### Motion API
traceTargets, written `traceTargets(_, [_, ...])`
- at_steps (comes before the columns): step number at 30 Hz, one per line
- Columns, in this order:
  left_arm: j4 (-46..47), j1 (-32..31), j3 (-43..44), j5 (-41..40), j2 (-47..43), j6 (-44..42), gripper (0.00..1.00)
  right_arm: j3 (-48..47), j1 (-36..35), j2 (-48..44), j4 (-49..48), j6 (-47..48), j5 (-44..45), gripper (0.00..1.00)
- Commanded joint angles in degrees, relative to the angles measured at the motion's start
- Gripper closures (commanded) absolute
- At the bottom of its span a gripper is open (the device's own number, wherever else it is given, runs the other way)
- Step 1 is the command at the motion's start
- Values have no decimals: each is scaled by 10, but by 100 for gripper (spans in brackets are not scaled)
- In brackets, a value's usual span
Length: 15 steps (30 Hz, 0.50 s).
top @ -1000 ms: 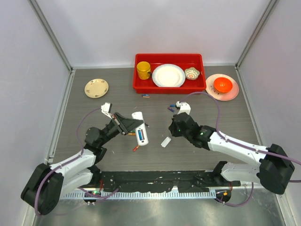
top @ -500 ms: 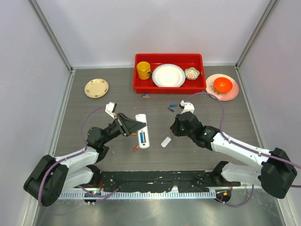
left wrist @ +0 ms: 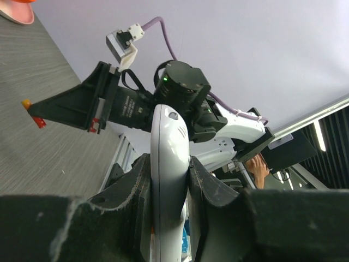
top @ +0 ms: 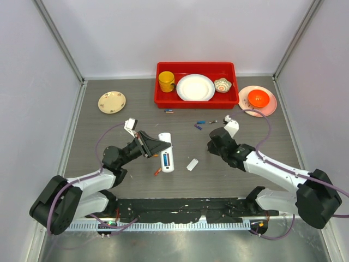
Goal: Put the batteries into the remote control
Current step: Place the battery at the center of the board.
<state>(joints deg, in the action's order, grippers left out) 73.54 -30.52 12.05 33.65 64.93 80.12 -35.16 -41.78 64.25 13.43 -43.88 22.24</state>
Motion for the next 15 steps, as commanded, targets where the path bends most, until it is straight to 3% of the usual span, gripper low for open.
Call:
traceTargets(1, [42, -2, 20, -6, -1, -5, 100, -17, 23, 24, 40, -267, 90, 99])
traceTargets(5, [42, -2, 17, -14, -11, -6, 100, -5, 23, 49, 90, -474, 142, 99])
traceTargets(8, [42, -2, 10, -21, -23, -7, 100, -21, 24, 90, 135, -569, 176, 99])
traceTargets(15, [28, -2, -10, -24, -59, -17, 100, -82, 25, 198, 196, -658, 201, 99])
